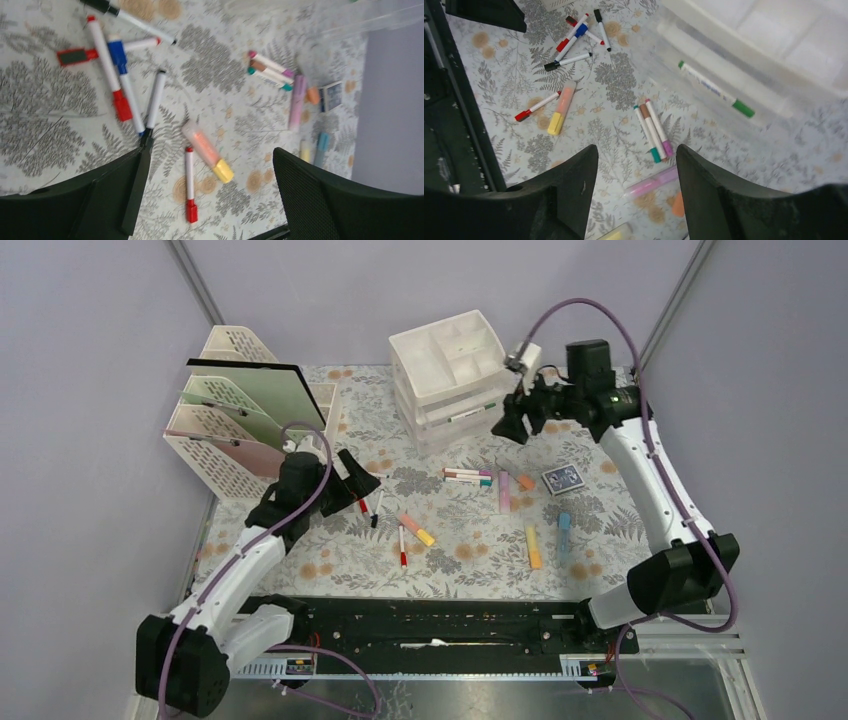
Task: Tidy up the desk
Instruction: Place the stationery in the drawer, then pick up the stationery from the center of the board.
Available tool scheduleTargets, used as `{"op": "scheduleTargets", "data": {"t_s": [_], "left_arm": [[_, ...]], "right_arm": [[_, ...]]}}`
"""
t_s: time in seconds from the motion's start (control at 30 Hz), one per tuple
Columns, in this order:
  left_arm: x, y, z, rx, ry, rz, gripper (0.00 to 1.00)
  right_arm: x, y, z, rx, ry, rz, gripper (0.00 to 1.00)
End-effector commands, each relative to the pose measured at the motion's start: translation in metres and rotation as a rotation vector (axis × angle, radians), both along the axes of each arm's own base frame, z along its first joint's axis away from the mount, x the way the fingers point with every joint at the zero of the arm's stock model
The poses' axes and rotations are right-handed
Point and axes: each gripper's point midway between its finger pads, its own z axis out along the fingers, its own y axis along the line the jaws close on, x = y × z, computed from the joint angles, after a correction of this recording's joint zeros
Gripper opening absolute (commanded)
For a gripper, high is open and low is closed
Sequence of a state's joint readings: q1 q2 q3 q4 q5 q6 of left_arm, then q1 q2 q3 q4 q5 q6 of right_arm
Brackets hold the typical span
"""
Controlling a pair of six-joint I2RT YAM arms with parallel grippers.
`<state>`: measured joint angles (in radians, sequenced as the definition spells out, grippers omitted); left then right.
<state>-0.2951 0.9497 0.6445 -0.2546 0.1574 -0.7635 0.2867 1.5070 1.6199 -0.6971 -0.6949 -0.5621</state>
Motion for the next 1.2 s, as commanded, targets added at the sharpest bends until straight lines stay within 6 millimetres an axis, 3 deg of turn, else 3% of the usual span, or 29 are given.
{"op": "scheduleTargets", "data": {"t_s": [0.0, 0.27, 0.43, 0.6, 0.77, 0.97, 1.17], "left_arm": [[0.003, 0.002, -0.004, 0.04, 0.076, 0.007, 0.97], [0.006, 0.015, -0.027, 0.311, 0.177, 0.03, 0.93], [0.017, 0.017, -0.034, 0.402, 0.183, 0.052, 0.89], [0.029, 0.02, -0.044, 0.445, 0.194, 0.077, 0.72], [0.038, 0.023, -0.049, 0.477, 0.192, 0.095, 0.67], [0.046, 0.026, -0.068, 0.54, 0.218, 0.087, 0.43], [0.058, 0.027, -0.081, 0.57, 0.229, 0.085, 0.4]], "right_arm": [[-0.015, -0.022, -0.016, 0.155, 0.198, -0.063, 0.66], [-0.041, -0.038, -0.064, 0.218, 0.332, -0.121, 0.67], [-0.043, -0.05, -0.079, 0.241, 0.354, -0.166, 0.67], [-0.049, -0.052, -0.087, 0.263, 0.368, -0.175, 0.68], [-0.049, -0.054, -0.092, 0.271, 0.374, -0.181, 0.68], [-0.048, -0.053, -0.094, 0.281, 0.383, -0.182, 0.68], [-0.047, -0.053, -0.096, 0.29, 0.395, -0.182, 0.68]]}}
